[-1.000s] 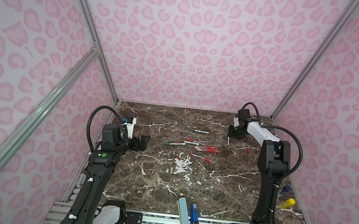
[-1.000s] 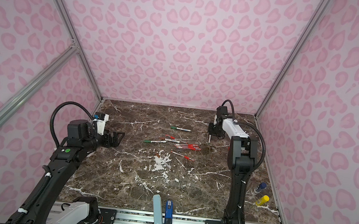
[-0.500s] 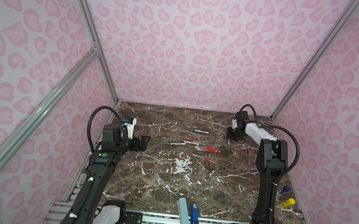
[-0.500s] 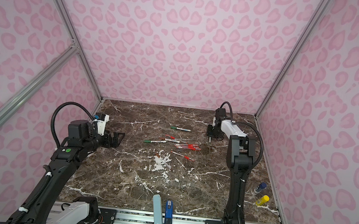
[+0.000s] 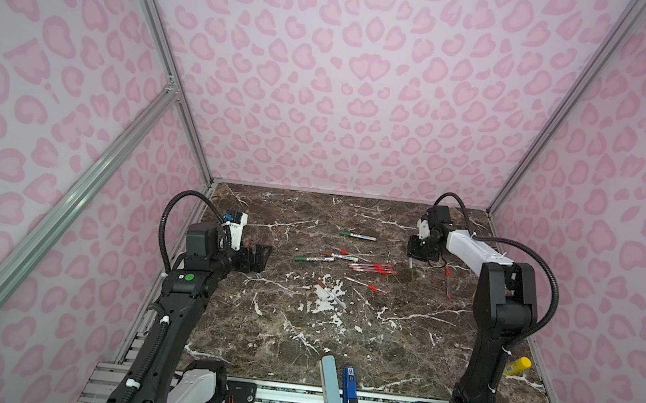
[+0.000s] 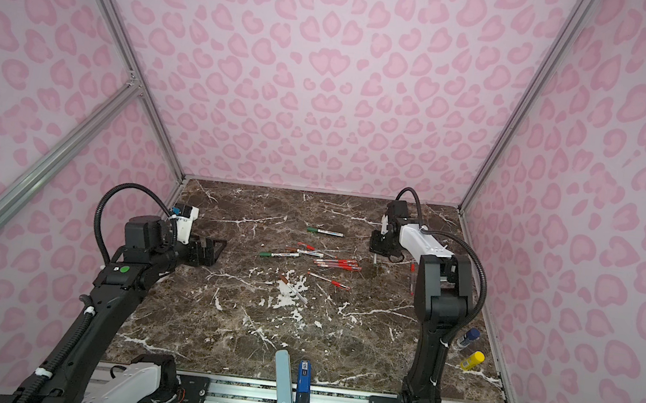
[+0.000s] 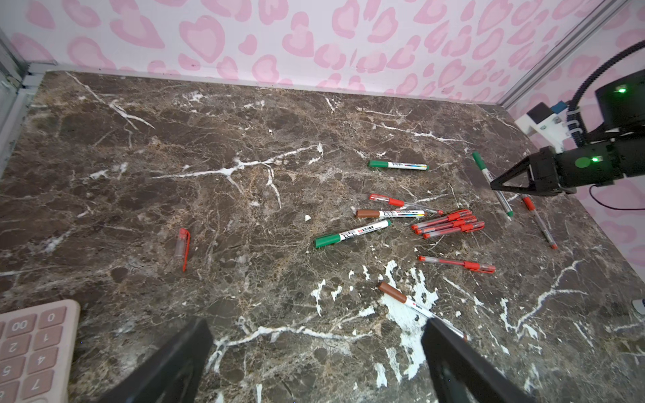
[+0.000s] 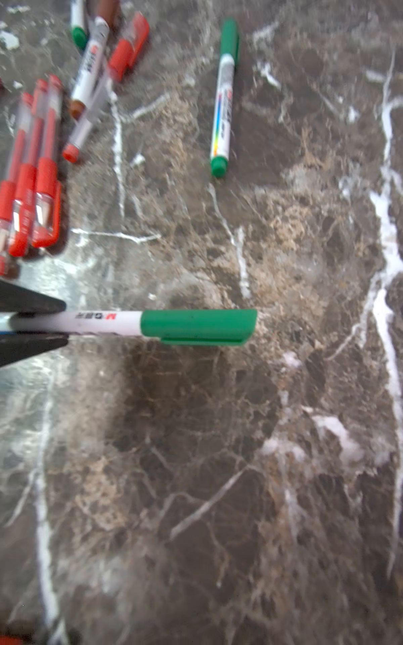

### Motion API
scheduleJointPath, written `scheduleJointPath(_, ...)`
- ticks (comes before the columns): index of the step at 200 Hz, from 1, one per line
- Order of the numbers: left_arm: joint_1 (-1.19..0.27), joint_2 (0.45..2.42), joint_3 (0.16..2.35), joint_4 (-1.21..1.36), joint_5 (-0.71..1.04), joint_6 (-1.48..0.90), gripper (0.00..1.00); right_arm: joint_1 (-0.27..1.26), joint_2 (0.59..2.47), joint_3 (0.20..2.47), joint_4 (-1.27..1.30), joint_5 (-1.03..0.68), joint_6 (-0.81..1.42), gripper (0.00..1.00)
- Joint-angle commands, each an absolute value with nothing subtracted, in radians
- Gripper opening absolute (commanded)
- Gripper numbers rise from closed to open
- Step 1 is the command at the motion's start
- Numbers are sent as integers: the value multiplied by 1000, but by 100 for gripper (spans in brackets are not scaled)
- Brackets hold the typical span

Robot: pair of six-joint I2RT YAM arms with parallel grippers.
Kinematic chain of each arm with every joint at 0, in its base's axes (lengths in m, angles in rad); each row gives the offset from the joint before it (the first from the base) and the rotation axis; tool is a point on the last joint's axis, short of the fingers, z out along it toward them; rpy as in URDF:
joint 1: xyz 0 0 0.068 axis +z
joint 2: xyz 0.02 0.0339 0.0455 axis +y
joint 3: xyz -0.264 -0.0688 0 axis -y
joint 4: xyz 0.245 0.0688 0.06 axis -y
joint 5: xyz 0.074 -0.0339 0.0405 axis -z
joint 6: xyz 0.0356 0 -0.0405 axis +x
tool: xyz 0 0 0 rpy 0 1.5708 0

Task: Open the pen caps
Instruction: 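Carry the green marker's cap into the left gripper and close it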

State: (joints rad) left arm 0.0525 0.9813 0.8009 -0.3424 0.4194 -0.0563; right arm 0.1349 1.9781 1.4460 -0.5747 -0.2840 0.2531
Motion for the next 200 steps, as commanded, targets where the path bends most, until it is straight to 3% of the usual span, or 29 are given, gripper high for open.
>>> scheduleJointPath(1,53,988,798,-284,448,-77,98,157,1884,1325,-504,-330,288,8)
scheduleJointPath(95,39,1019,795,-247,680,-211,98,475,1455,959,-223,-363,490,8)
scheduleJointPath(118,28,1038,777,-201,767,-270,100,580,1438,950,-153,-357,545,7)
scheduleJointPath(200,-90,1111,778,-107,864,-389,89,864,1493,1022,25,-281,625,6)
